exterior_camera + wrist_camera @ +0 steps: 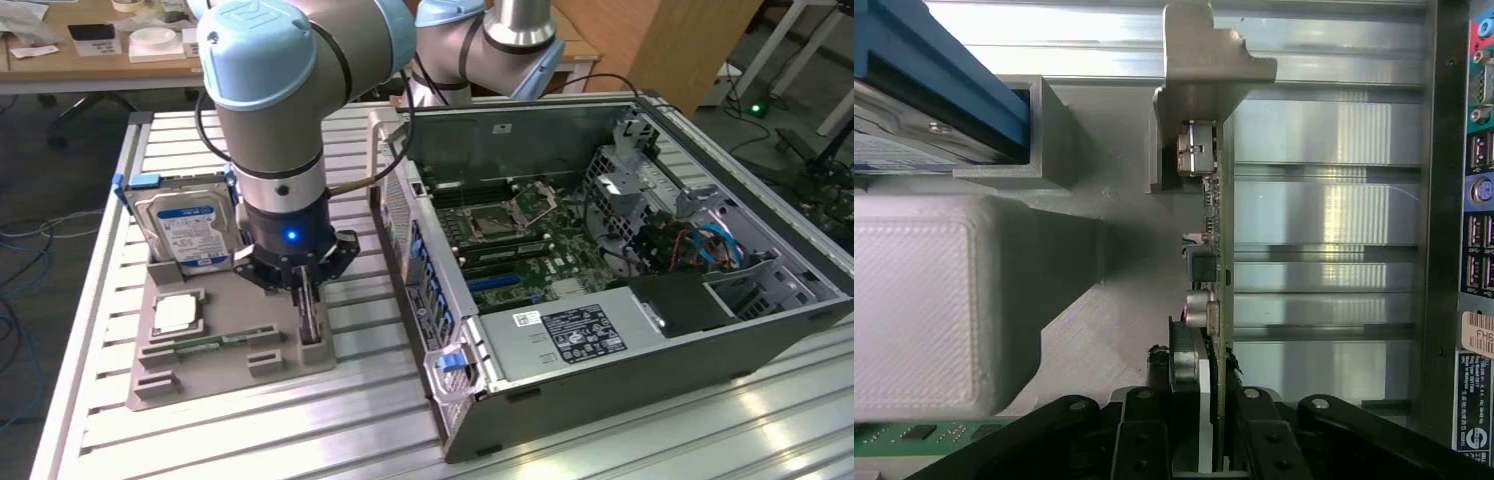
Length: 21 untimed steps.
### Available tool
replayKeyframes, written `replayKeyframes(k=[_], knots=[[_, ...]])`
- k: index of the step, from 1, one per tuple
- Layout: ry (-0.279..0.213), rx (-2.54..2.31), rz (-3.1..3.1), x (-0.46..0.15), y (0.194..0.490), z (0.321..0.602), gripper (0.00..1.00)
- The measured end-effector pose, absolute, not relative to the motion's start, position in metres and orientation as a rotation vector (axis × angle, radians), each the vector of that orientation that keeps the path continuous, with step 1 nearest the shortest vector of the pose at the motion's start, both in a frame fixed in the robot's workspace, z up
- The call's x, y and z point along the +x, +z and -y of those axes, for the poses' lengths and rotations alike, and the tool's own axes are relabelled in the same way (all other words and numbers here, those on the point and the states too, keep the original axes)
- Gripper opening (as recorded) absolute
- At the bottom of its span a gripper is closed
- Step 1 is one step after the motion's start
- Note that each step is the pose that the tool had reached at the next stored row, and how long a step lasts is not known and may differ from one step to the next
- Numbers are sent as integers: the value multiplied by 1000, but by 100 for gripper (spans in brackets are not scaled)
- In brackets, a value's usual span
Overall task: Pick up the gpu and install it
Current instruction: 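Pick up the gpu and move the gpu toward the slot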
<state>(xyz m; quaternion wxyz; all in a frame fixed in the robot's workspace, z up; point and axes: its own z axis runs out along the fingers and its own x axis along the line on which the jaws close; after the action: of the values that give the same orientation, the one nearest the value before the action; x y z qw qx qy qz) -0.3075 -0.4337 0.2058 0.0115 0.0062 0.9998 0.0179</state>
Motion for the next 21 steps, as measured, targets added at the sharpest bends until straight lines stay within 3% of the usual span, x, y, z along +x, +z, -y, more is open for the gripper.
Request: replayKeyframes(k=[21], knots=[[57, 19, -3118, -306, 211, 434, 28]])
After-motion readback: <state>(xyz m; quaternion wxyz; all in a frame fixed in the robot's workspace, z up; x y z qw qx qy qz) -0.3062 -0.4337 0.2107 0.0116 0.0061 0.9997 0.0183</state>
